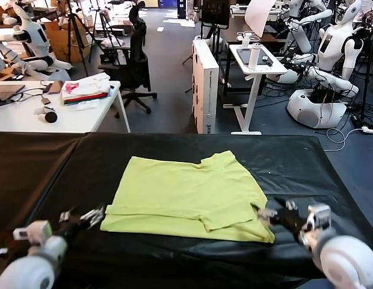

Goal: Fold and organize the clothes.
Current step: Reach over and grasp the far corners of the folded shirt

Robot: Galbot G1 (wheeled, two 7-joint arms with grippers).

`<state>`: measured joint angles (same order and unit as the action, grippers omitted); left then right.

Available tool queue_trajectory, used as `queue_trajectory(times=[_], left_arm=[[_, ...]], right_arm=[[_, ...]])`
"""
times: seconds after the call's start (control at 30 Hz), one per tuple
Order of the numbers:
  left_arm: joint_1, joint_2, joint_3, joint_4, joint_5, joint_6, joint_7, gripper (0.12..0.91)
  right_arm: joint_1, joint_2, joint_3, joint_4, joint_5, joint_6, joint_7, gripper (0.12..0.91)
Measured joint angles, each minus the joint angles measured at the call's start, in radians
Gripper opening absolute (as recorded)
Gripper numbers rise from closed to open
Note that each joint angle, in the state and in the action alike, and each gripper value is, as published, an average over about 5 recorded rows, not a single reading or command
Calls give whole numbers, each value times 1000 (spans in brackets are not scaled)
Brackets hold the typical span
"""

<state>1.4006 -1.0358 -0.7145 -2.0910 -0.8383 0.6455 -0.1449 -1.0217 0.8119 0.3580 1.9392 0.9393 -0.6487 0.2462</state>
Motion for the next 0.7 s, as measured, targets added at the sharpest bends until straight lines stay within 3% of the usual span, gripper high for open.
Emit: queue_trajectory(times=[0.37, 0.7], left_arm=[[-348, 4, 186, 258, -54, 55, 4, 907], [-581, -11, 339, 510, -42, 81, 65, 907]], right_arm=[[260, 86, -179, -293, -11, -29, -29, 907], [450, 138, -350, -479, -61, -33, -133, 907]])
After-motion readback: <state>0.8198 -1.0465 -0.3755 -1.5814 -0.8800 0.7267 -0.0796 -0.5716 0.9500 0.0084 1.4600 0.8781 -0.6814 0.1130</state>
